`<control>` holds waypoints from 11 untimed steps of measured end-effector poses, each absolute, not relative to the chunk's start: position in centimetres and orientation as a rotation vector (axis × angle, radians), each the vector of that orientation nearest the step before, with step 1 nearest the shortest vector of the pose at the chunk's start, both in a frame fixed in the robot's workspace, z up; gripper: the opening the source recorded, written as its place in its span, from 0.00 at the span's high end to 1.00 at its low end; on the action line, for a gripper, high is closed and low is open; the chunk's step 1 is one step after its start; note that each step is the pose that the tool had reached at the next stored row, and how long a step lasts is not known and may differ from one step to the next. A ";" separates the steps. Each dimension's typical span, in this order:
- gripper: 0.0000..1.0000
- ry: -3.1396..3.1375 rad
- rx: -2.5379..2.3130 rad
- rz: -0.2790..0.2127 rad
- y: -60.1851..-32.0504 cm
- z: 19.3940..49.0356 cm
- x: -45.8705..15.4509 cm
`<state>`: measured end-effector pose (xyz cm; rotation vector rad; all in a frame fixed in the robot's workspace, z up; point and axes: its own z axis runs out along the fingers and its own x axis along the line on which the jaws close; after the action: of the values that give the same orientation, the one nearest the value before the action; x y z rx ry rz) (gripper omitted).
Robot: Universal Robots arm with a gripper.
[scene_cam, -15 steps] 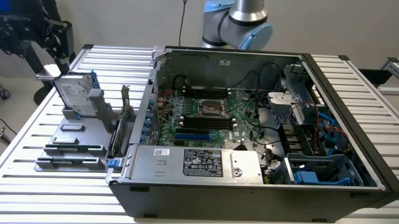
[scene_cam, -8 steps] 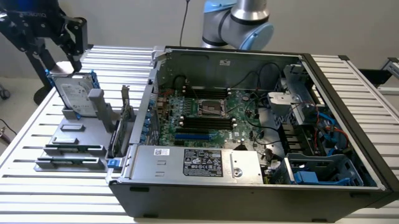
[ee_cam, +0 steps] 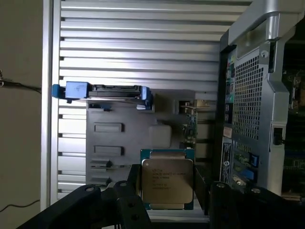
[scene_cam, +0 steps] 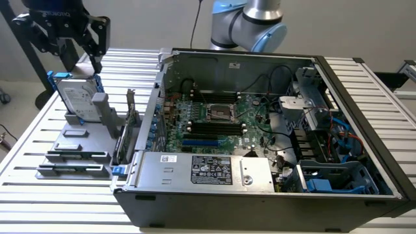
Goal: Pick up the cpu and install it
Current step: 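Pick up the cpu and move it towards the insertion slot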
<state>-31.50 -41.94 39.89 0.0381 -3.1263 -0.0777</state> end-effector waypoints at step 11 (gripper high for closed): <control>0.45 -3.125 0.055 -0.096 -41.9 40.1 -27.1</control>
<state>-27.06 -41.94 40.05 0.0547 -3.1255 -0.0961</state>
